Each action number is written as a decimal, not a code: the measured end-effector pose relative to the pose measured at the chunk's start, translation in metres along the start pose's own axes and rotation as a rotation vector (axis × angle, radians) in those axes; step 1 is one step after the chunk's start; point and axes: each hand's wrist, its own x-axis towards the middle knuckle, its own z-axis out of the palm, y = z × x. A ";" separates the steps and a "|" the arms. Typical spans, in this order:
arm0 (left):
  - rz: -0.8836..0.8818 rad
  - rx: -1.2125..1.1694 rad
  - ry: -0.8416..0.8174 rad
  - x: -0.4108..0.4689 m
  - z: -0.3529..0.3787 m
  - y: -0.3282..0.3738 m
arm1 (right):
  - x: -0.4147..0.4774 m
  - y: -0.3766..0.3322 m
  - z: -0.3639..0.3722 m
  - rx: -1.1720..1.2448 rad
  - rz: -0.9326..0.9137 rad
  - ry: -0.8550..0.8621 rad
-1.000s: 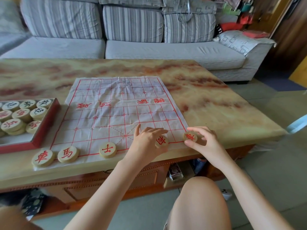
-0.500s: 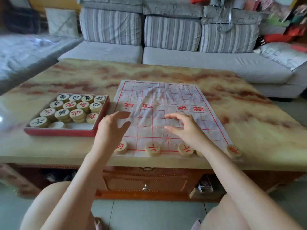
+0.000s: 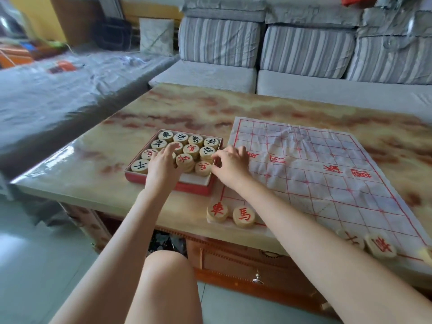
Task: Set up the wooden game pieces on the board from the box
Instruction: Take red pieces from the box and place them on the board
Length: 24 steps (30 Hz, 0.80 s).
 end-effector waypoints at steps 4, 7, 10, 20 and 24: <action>-0.005 0.138 -0.058 0.010 0.007 -0.001 | 0.011 -0.011 0.013 -0.099 -0.049 0.041; 0.013 0.123 -0.028 0.011 0.008 -0.001 | 0.016 -0.014 0.026 -0.188 -0.011 -0.029; 0.015 0.047 0.030 0.010 0.007 -0.002 | 0.018 -0.019 0.031 -0.238 0.015 -0.002; 0.083 -0.318 0.141 -0.006 -0.005 0.004 | 0.016 -0.016 0.027 0.006 0.018 -0.040; 0.072 -0.416 0.182 -0.012 -0.011 0.011 | 0.012 -0.007 0.017 0.272 0.028 -0.097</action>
